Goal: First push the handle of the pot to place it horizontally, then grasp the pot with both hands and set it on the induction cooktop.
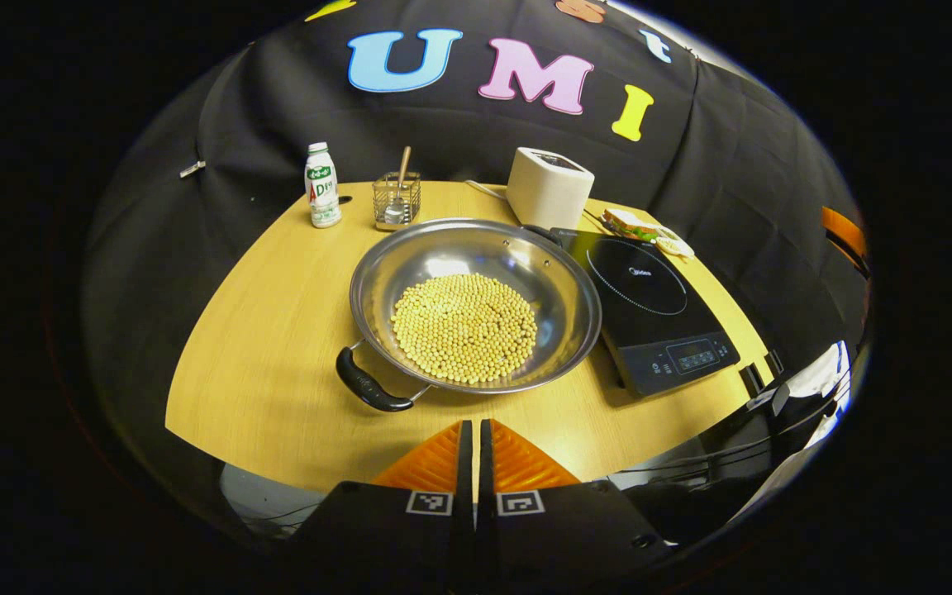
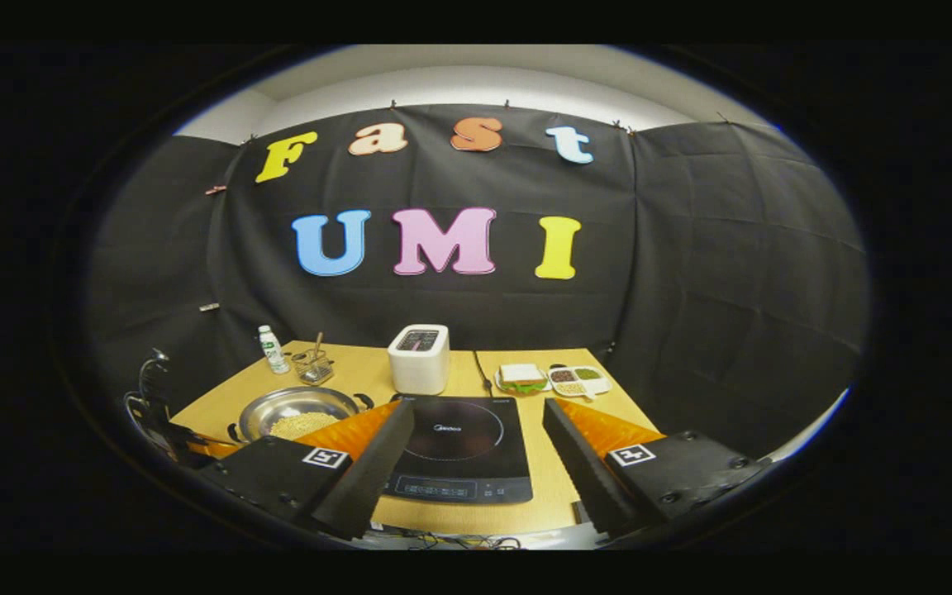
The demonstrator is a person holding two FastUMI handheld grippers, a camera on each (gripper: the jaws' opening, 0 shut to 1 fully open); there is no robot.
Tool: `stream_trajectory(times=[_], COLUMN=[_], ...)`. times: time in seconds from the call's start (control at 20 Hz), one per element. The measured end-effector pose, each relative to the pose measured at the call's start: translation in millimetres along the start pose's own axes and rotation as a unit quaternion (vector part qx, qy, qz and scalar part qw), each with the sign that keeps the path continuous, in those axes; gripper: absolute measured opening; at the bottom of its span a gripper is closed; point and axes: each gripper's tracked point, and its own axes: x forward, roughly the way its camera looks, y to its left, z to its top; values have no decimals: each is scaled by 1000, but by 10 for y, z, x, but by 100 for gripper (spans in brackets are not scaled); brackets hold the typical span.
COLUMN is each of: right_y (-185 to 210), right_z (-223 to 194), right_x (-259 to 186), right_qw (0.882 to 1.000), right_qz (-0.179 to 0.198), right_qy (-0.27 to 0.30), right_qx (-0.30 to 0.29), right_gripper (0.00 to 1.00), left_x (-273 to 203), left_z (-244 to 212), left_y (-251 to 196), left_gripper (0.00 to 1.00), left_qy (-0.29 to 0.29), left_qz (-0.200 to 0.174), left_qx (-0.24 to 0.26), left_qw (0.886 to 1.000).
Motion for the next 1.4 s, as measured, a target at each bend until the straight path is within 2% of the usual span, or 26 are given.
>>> stream_trajectory(times=[0.2,0.4,0.55,0.6,0.7,0.95,1.4], right_y=[-22,-56,-155,-169,-109,-72,297], right_z=[-15,-61,-64,-69,-136,-154,-441], right_x=[254,520,709,767,846,851,721], right_qw=[1000,998,996,995,994,996,999], right_qz=[27,68,86,92,103,87,20], right_qy=[6,10,-8,-13,-7,1,41], right_qx=[0,-3,-23,-25,-19,-13,-15], right_gripper=[98,98,99,96,98,98,100], left_x=[245,405,503,523,555,589,648], left_z=[-24,-83,-59,-33,-42,-17,176], left_y=[206,328,353,354,376,494,1029], left_gripper=[5,5,5,5,5,5,5], left_qy=[41,85,97,94,101,125,145], left_qz=[34,70,86,92,103,102,71], left_qx=[-19,-68,-114,-130,-146,-132,-95], left_qw=[998,992,985,983,979,978,982])
